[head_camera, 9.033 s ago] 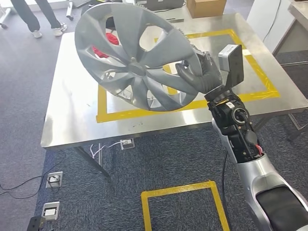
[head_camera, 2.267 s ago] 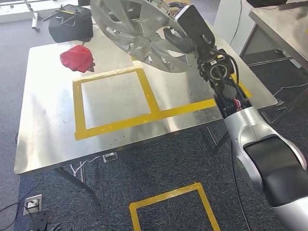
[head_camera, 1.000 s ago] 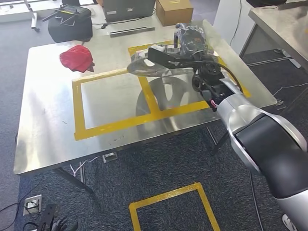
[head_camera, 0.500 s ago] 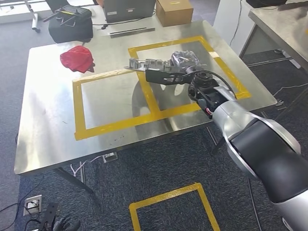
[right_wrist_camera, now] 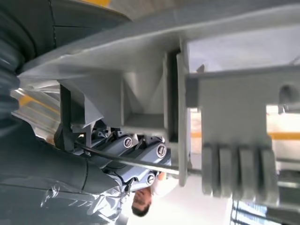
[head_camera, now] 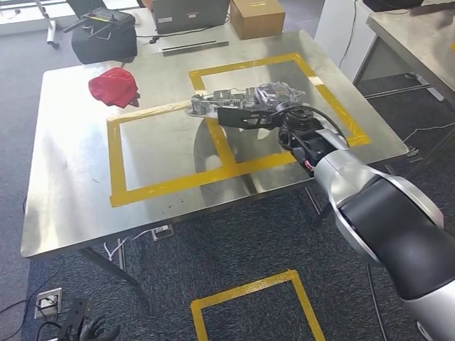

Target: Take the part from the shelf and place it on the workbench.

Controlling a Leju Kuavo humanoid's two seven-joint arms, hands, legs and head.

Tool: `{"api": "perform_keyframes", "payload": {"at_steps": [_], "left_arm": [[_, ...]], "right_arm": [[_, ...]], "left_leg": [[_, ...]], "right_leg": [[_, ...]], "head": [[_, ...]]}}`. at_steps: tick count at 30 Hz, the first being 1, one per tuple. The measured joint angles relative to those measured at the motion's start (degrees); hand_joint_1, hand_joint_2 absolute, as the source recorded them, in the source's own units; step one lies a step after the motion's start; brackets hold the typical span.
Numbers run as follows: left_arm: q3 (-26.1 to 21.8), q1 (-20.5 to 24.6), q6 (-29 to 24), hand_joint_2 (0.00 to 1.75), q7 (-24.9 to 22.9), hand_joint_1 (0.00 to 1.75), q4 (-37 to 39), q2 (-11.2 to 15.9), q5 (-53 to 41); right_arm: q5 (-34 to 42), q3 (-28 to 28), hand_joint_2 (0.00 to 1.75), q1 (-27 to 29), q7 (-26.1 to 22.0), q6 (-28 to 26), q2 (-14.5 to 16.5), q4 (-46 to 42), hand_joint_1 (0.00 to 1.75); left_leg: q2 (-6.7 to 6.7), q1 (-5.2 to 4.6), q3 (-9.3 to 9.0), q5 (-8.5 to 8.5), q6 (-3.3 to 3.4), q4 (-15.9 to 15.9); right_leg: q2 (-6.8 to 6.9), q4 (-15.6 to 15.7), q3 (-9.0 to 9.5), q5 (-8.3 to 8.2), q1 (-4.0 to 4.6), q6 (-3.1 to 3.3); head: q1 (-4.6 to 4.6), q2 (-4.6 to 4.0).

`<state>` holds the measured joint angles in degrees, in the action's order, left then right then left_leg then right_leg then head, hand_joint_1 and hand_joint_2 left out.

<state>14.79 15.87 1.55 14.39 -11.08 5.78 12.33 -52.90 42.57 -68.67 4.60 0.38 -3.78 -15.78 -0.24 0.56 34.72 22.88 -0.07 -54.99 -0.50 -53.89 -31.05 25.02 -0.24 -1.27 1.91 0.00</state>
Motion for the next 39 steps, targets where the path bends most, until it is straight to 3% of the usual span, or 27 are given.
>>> {"api": "perform_keyframes", "payload": {"at_steps": [6,10,34,38,39], "left_arm": [[0.2,0.3,0.0,1.75,-0.4,0.00,0.0,0.0,-0.1],[0.6,0.5,0.1,1.75,-0.5,0.00,0.0,0.0,-0.1],[1.0,0.9,0.2,1.75,-0.5,0.00,0.0,-0.1,-0.1],[1.0,0.9,0.2,0.00,-0.5,0.00,0.0,-0.1,-0.1],[1.0,0.9,0.1,0.00,-0.5,0.00,0.0,-0.1,-0.1]], "right_arm": [[1.1,-0.6,1.75,0.2,2.9,2.4,-0.1,0.5,1.75],[0.8,-0.9,1.75,0.2,4.0,3.2,-0.1,0.7,0.00],[-0.8,-0.9,1.75,0.2,5.3,4.3,-0.1,0.7,0.00],[-0.8,-0.9,1.75,0.2,5.3,4.3,-0.1,0.7,0.00],[-0.8,-0.9,1.75,0.1,5.3,4.3,-0.1,0.7,0.00]], "left_leg": [[0.02,0.00,-0.01,0.00,0.00,0.0],[0.02,0.00,-0.01,0.00,0.00,0.0],[0.04,0.00,-0.05,0.00,0.00,0.0],[0.04,0.00,-0.05,0.00,0.00,0.0],[0.04,0.00,-0.05,0.00,0.00,0.0]], "right_leg": [[-0.07,0.0,0.00,0.00,-0.03,0.00],[-0.07,0.0,0.01,0.00,-0.04,0.00],[-0.07,0.0,0.04,0.00,-0.03,0.00],[-0.07,0.0,0.04,0.00,-0.03,0.00],[-0.07,0.0,0.04,0.00,-0.03,0.00]], "head": [[0.00,0.00],[-0.01,0.00],[-0.03,0.00],[-0.03,0.00],[-0.03,0.00]]}}
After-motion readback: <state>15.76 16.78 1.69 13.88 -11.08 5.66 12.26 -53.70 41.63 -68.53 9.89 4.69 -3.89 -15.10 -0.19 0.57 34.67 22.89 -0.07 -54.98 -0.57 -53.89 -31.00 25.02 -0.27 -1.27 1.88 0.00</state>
